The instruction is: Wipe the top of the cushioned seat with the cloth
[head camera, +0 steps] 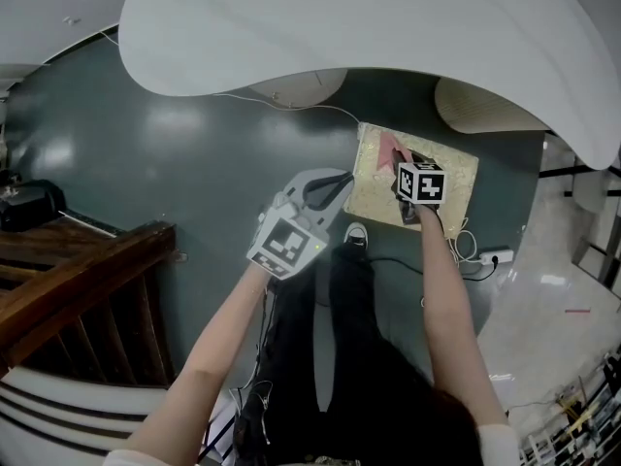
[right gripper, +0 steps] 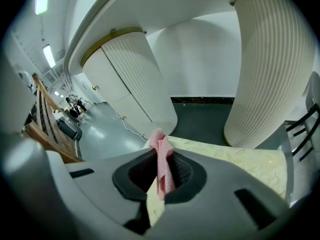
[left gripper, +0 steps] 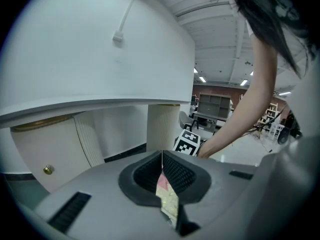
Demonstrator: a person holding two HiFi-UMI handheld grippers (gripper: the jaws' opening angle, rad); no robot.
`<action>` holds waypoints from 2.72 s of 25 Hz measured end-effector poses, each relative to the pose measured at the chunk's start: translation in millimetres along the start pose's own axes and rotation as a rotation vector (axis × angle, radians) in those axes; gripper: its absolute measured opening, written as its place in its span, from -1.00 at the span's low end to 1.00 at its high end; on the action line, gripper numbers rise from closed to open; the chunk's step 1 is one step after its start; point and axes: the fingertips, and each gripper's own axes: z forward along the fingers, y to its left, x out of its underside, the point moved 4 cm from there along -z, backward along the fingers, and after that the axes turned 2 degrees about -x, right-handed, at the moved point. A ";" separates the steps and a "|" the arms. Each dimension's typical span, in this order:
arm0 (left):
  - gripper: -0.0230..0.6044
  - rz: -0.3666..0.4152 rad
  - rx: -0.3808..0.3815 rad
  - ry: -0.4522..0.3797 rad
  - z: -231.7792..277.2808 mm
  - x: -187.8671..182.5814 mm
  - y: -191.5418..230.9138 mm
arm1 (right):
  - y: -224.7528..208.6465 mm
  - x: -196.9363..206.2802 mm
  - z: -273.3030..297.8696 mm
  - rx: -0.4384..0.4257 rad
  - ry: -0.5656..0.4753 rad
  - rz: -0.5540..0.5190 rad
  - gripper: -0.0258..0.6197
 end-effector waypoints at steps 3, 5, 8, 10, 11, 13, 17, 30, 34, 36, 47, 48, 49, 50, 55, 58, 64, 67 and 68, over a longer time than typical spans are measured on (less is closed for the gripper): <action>-0.91 0.002 0.018 -0.004 2.8 -3.7 -10.6 | -24.3 8.0 -17.2 0.044 0.008 0.012 -0.89; -0.91 0.008 0.032 -0.001 7.8 -4.5 -18.2 | -45.4 14.1 -29.3 0.075 0.010 0.029 -0.89; -0.91 0.014 0.053 0.001 16.1 -5.6 -29.7 | -78.6 25.7 -49.7 0.126 0.012 0.052 -0.89; -0.91 0.017 0.062 -0.001 22.7 -7.0 -37.0 | -100.8 33.6 -63.7 0.161 0.018 0.064 -0.89; -0.91 0.018 0.067 -0.002 26.3 -8.0 -40.8 | -111.6 37.5 -70.5 0.176 0.021 0.069 -0.89; -0.91 0.022 0.080 -0.003 33.4 -10.4 -49.1 | -132.3 45.5 -84.8 0.210 0.029 0.080 -0.89; -0.91 0.026 0.107 -0.008 46.0 -14.4 -66.7 | -166.7 59.5 -110.8 0.263 0.036 0.108 -0.89; -0.91 0.054 0.144 0.017 58.6 -17.9 -91.0 | -191.5 65.6 -147.1 0.256 -0.032 0.129 -0.89; -0.91 0.053 0.123 0.018 51.9 -23.2 -85.9 | -148.9 51.5 -145.9 0.150 -0.078 0.065 -0.89; -0.91 0.050 0.108 0.012 45.5 -26.1 -81.4 | -122.3 46.3 -137.6 0.096 -0.084 0.036 -0.89; -0.91 0.011 0.036 0.028 3.9 -1.6 -43.6 | 17.2 36.7 -48.8 -0.112 -0.063 0.021 -0.89; -0.91 0.004 0.029 0.029 0.3 1.1 -39.5 | 27.2 37.1 -41.9 -0.123 -0.056 0.024 -0.89; -0.91 -0.002 0.022 0.029 -3.2 3.7 -35.6 | 36.2 38.1 -35.1 -0.132 -0.047 0.025 -0.89; -0.91 -0.007 0.015 0.028 -6.6 6.2 -31.8 | 44.3 39.7 -28.4 -0.139 -0.036 0.024 -0.89; -0.91 -0.035 -0.019 0.019 -20.2 13.3 -17.0 | 64.0 49.6 -4.9 -0.143 0.020 0.007 -0.89; -0.91 -0.048 -0.029 0.019 -23.4 16.8 -13.5 | 59.5 56.5 -0.2 -0.121 0.050 -0.007 -0.89; -0.91 -0.051 -0.022 0.013 -12.5 16.6 -20.5 | 17.4 65.9 -13.0 -0.051 0.063 0.006 -0.89; -0.91 -0.044 -0.003 0.007 -1.7 11.1 -31.8 | -11.1 72.7 -28.6 -0.011 0.060 0.023 -0.89; -0.91 -0.039 0.004 0.005 2.5 8.7 -35.4 | -20.8 74.7 -34.2 0.003 0.059 0.029 -0.89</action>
